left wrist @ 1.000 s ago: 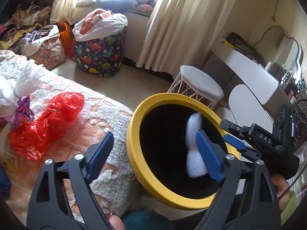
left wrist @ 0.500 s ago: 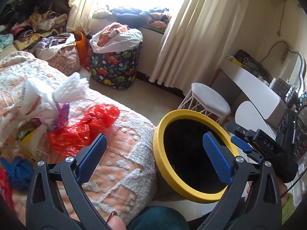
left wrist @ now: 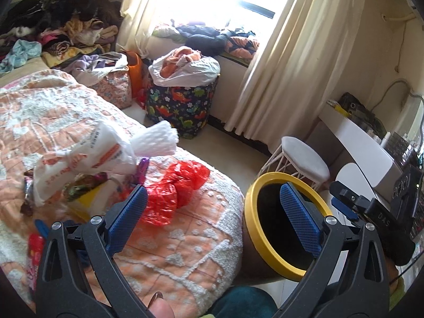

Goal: Collect trash
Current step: 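Grasp the white plastic bag with the left tool while the right tool grasps another white foam mesh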

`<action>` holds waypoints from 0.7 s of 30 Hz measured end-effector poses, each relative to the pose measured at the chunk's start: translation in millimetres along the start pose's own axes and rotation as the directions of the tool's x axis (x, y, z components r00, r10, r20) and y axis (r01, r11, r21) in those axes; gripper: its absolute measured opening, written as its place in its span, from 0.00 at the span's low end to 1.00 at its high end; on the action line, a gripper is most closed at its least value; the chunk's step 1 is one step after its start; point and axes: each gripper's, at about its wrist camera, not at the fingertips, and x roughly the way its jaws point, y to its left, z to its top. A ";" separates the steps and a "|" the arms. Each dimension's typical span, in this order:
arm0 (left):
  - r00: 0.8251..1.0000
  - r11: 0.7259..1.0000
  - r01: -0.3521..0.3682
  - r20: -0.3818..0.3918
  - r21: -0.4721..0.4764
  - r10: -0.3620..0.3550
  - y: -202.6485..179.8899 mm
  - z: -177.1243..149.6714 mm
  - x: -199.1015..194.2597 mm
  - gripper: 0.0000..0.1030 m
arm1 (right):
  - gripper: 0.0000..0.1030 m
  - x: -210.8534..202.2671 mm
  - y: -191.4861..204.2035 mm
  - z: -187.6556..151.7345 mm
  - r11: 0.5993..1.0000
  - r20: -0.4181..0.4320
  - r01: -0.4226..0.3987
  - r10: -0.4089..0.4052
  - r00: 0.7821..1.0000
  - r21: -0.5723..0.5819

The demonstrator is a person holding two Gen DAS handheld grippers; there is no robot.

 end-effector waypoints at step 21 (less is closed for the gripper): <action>0.993 0.984 -0.089 0.061 -0.157 0.100 73.6 11.5 -29.8 0.89 | 0.82 4.9 58.1 -17.9 0.991 -0.049 -0.089 0.084 0.995 -0.103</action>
